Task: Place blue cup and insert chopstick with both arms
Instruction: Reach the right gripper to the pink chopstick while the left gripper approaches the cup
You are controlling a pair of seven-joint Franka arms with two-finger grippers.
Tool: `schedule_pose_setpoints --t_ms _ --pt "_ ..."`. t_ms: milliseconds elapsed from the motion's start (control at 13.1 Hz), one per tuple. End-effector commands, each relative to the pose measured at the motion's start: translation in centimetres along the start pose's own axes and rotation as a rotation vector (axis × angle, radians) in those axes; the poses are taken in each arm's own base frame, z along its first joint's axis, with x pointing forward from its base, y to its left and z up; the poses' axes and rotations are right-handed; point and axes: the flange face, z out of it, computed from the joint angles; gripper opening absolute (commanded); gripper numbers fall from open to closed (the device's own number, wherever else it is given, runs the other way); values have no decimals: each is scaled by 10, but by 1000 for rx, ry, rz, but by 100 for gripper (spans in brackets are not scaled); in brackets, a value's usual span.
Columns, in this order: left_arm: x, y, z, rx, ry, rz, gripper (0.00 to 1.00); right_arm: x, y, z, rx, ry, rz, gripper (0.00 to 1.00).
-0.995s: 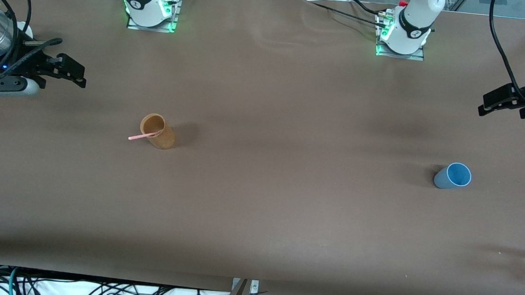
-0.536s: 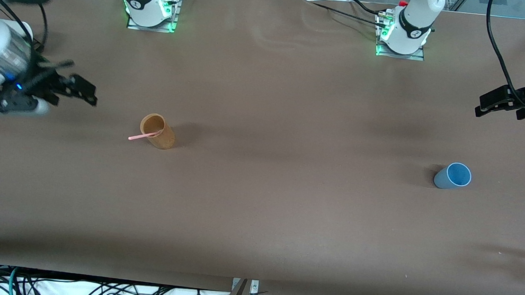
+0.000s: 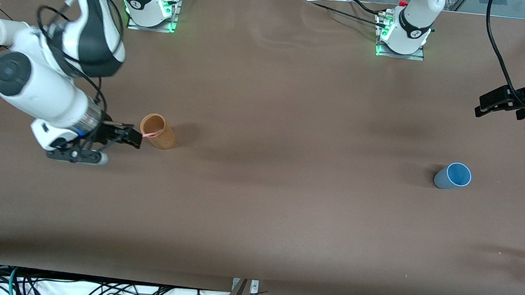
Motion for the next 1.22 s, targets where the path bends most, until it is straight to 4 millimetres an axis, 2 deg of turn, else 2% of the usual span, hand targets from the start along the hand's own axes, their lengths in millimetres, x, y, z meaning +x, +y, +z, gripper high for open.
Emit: schedule_pose_setpoints --t_ms 0,230,459,612,842,918,1071,1148 --pt "-1 3 -4 21 6 -3 100 -16 7 30 10 16 26 100" --pt "-1 3 -3 19 3 -1 100 -27 15 64 8 36 37 100" --pt "6 1 10 19 -21 -19 100 -38 19 74 3 12 59 99" --pt "17 -2 34 28 -68 -27 100 -43 20 69 4 9 63 99" --pt "43 3 82 43 -142 -24 100 -52 21 62 5 4 63 99" --pt "49 4 91 44 -142 -22 100 -56 22 61 6 2 65 99" --pt "64 4 111 50 -127 -22 100 -63 24 65 5 -3 84 95" --pt "74 2 132 69 -138 -20 100 -66 20 68 6 -7 77 92"
